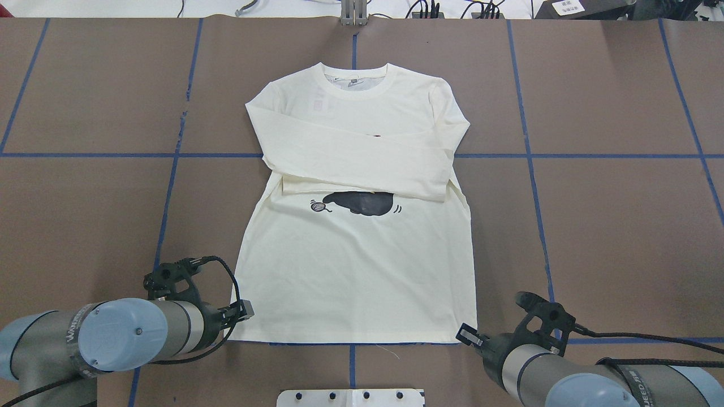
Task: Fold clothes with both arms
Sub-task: 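Move both grippers to the hem corners nearest the robot and grasp them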
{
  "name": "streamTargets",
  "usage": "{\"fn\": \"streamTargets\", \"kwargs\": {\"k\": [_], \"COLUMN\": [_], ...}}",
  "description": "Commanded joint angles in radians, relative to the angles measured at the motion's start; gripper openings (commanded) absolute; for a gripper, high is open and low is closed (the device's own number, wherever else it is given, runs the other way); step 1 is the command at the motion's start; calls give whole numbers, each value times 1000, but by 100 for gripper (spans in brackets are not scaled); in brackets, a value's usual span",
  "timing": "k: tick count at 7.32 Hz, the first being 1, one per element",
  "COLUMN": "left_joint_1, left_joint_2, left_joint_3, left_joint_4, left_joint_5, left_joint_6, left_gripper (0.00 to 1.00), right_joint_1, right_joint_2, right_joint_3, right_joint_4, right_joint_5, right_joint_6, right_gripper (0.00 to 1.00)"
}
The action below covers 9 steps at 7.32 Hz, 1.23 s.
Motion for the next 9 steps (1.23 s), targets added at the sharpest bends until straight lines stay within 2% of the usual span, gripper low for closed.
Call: {"fn": "streamTargets", "kwargs": {"k": [1, 4, 6, 7, 8, 9], "left_joint_1": [8, 27, 37, 39, 39, 38], "left_joint_2": [2, 4, 1, 1, -2, -7], "left_joint_3": [4, 6, 20, 20, 12, 9], "left_joint_4": [2, 0, 0, 2, 0, 0], "left_joint_5": [-1, -1, -1, -1, -2, -15], "left_joint_6": [-2, -29, -35, -37, -38, -37], "left_gripper": [67, 52, 51, 38, 0, 0], "right_joint_1": [-1, -2, -2, -2, -2, -1], "right_joint_2": [1, 0, 0, 0, 1, 1], "right_joint_3": [-1, -2, -5, -7, -6, -6], "right_joint_4": [0, 0, 0, 0, 2, 2], "right_joint_5": [-1, -1, -1, -1, -1, -3], "right_joint_6": [0, 0, 0, 0, 0, 0], "right_gripper": [0, 0, 0, 0, 0, 0]}}
